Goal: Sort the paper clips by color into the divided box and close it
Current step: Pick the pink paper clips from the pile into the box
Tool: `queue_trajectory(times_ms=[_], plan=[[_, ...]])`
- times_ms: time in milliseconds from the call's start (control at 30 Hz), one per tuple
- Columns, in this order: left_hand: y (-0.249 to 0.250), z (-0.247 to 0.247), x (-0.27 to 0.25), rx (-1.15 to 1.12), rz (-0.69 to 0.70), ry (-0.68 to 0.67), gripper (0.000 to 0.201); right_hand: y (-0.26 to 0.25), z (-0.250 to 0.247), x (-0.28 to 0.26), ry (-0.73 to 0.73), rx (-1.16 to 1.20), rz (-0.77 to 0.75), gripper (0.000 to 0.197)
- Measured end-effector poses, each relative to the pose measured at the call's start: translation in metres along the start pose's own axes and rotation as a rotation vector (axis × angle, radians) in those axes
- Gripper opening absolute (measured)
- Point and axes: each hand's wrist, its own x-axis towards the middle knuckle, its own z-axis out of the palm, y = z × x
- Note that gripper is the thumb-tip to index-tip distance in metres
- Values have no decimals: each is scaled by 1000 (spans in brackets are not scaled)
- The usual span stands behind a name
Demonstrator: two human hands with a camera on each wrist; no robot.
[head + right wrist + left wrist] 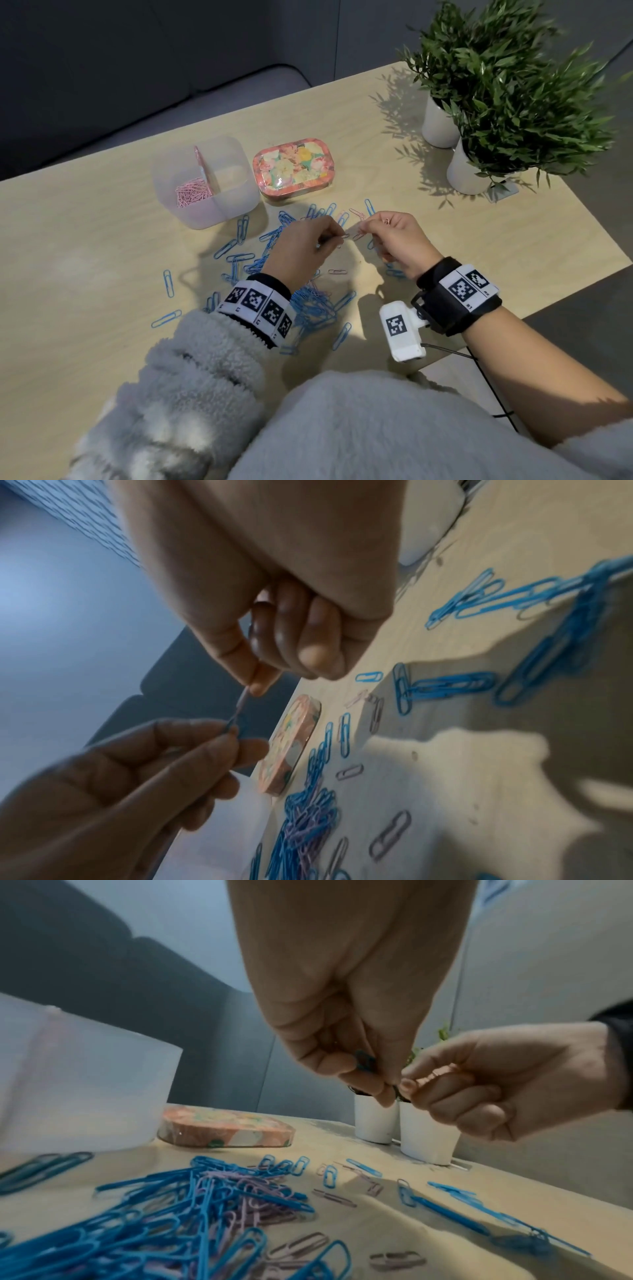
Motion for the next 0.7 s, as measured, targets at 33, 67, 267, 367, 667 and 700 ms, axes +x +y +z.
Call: queue_trajectory(times_ms=[33,67,267,367,667,700], plan=[[2,1,-1,39,23,-8,8,1,3,-1,12,6,-2,16],[3,2,-1,61,37,-2,8,2,5,-1,17,8,-4,14],[12,21,2,189,81,-48,9,4,12,-1,136,133,14,21],[20,36,18,122,37,-122,11,-3,-8,7,272,277,0,24],[-22,45,22,286,24,-211,20,3,-52,7,136,424,19,20],[-27,42,16,369,3,-234,24,6,-51,8,116,455,34,22]])
